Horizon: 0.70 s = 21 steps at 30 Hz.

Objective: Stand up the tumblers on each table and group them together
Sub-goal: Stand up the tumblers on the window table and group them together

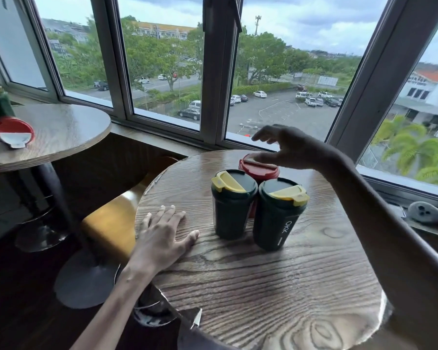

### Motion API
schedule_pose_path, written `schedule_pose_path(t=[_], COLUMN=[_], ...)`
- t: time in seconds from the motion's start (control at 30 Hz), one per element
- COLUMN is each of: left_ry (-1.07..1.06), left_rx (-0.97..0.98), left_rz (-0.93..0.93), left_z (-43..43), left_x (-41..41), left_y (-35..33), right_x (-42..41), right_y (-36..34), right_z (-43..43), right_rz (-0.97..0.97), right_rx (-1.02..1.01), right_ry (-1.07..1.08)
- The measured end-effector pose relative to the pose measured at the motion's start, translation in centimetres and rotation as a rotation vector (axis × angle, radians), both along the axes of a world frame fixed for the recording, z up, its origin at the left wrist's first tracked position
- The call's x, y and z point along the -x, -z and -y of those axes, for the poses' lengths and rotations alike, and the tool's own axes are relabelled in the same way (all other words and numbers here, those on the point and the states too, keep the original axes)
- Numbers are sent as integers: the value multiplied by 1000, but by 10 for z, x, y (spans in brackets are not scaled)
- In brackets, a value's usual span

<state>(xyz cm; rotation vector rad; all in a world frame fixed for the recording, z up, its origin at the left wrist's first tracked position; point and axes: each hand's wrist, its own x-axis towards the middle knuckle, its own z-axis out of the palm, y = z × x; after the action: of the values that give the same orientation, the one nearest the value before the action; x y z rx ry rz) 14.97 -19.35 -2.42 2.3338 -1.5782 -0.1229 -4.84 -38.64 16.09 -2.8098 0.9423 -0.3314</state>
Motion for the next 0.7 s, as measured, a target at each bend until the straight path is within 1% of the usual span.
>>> schedule_pose_path(t=[0.1,0.2,0.27,0.3,0.37,0.47,0.57,0.63,0.7], left_ry=[6,-10,26,44,58,50,38,29,-3], left_rx=[132,247,183,143,110,126,118,131,164], left_rz=[-30,-48,-40,-33,-18,-48,-48,-57,-81], left_z=[-3,-11,-24,-33,-50,-71,-86,-99,-117], left_x=[1,9,23,32,51,77,94,107,123], left_y=[-1,1,3,6,10,15,20,24,26], right_x=[22,38,50,57,69,84,100,109,115], right_y=[25,59,87,101,129,159,173,178,178], right_z=[-53,-108,-140,-154,-172,-188,-197,-205,-216], right_rz=[283,471,530,527,464,246,21,-13,16], right_rx=[212,410,442,428,322,123,-71,-131,-125], right_ry=[58,154,195,213,252,263,172,109,61])
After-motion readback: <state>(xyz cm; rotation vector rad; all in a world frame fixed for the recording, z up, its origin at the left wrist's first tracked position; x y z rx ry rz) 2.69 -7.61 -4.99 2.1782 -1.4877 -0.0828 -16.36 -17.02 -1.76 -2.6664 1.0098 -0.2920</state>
